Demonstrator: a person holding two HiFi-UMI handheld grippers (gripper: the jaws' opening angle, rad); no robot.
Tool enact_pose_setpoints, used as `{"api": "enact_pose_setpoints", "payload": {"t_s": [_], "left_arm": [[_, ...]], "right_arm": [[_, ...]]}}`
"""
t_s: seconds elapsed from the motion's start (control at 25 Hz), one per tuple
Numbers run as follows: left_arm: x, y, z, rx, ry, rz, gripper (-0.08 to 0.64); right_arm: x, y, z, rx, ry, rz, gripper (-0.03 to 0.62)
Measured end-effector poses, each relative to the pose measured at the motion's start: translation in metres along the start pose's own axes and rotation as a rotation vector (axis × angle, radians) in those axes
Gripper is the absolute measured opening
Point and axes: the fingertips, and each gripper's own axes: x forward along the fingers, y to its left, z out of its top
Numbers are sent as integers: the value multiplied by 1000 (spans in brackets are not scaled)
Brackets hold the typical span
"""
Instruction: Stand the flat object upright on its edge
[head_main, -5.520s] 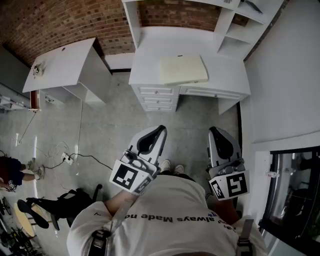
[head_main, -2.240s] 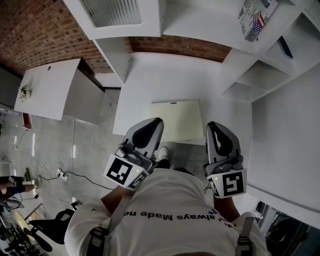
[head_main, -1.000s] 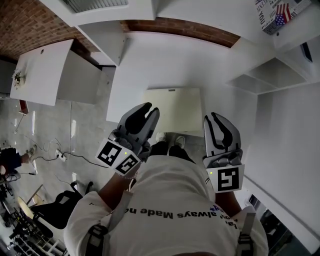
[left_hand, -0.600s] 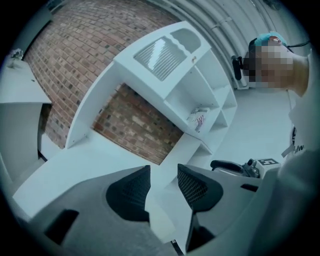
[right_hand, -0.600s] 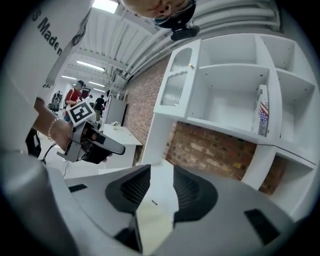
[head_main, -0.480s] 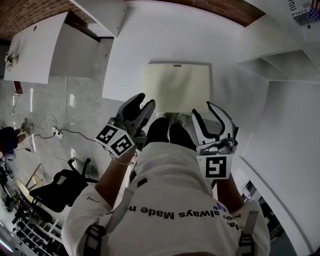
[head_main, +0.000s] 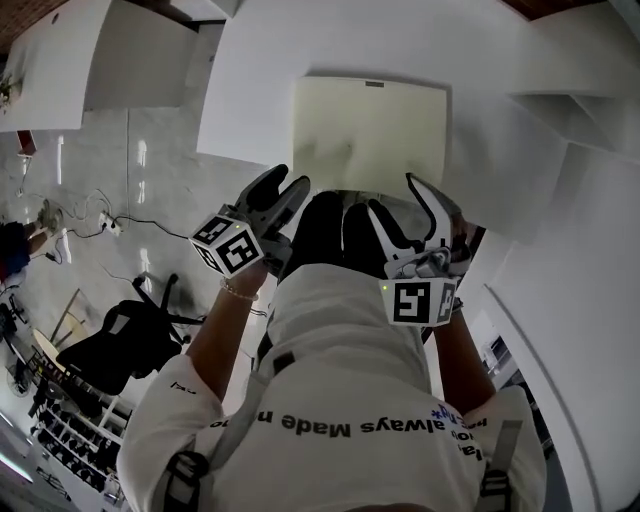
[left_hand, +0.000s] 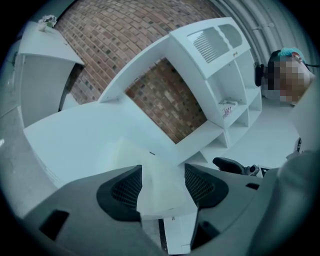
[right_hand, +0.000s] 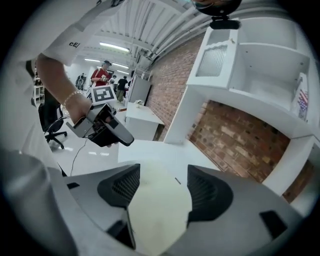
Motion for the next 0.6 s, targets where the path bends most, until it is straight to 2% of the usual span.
{"api": "enact_pose_setpoints", "payload": {"t_s": [0.16, 0.4, 0.6], "left_arm": [[-2, 31, -25, -52, 25, 26, 267], [2, 70, -65, -220, 75, -5, 288], [2, 86, -92, -271, 120, -17, 304]], "right_arm": [[15, 23, -27, -42, 46, 25, 268], [36, 51, -59, -89, 109, 88, 278], [50, 67, -82, -119, 156, 118, 283]]}}
